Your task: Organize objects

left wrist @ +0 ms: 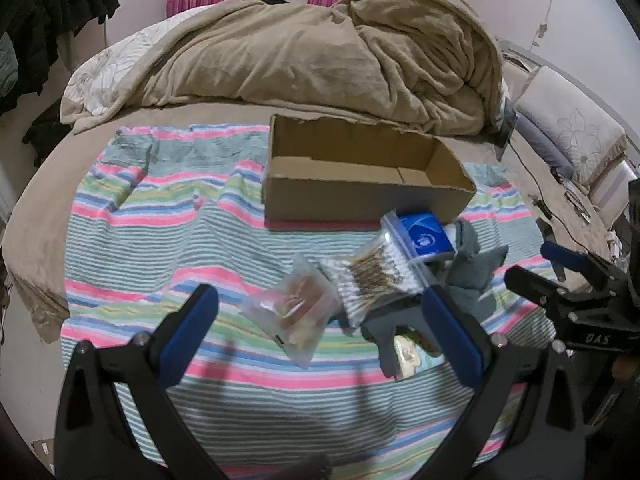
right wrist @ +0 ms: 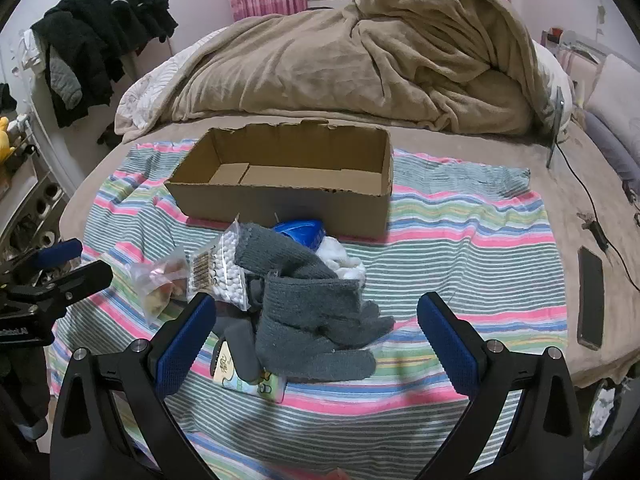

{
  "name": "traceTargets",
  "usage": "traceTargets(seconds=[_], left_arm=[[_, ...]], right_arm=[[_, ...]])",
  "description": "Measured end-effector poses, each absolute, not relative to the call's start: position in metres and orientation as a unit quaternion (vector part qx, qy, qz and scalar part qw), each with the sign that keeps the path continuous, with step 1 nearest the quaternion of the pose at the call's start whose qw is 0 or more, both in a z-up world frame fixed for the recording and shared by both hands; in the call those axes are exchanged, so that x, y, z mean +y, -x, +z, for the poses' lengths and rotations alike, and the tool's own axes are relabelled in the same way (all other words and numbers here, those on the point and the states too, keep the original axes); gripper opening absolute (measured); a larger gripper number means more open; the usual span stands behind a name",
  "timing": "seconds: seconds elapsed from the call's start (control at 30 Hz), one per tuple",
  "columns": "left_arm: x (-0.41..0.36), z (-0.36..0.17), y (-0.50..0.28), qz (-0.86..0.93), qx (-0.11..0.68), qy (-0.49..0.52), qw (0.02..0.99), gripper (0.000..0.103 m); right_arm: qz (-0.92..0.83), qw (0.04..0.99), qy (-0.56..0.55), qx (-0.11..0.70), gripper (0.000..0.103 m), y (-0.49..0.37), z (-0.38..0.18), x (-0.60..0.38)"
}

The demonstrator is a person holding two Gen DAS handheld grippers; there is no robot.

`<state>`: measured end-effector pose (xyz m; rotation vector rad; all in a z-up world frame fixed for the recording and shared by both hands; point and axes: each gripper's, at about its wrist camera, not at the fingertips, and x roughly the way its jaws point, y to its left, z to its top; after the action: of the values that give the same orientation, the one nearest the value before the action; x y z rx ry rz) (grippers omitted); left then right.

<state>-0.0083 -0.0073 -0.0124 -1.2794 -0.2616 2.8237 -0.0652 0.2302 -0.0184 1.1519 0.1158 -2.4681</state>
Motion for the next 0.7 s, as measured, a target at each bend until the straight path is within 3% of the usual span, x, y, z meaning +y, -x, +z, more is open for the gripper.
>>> traceTargets(seconds=[0.7], left_arm=[[-0.007, -0.016, 0.006, 0.908, -0.085, 0.409, 0.022, 0.102]], right_arm=[[-0.885, 0.207, -0.414, 0.04, 0.102, 0.0657, -0.018, 0.2316]])
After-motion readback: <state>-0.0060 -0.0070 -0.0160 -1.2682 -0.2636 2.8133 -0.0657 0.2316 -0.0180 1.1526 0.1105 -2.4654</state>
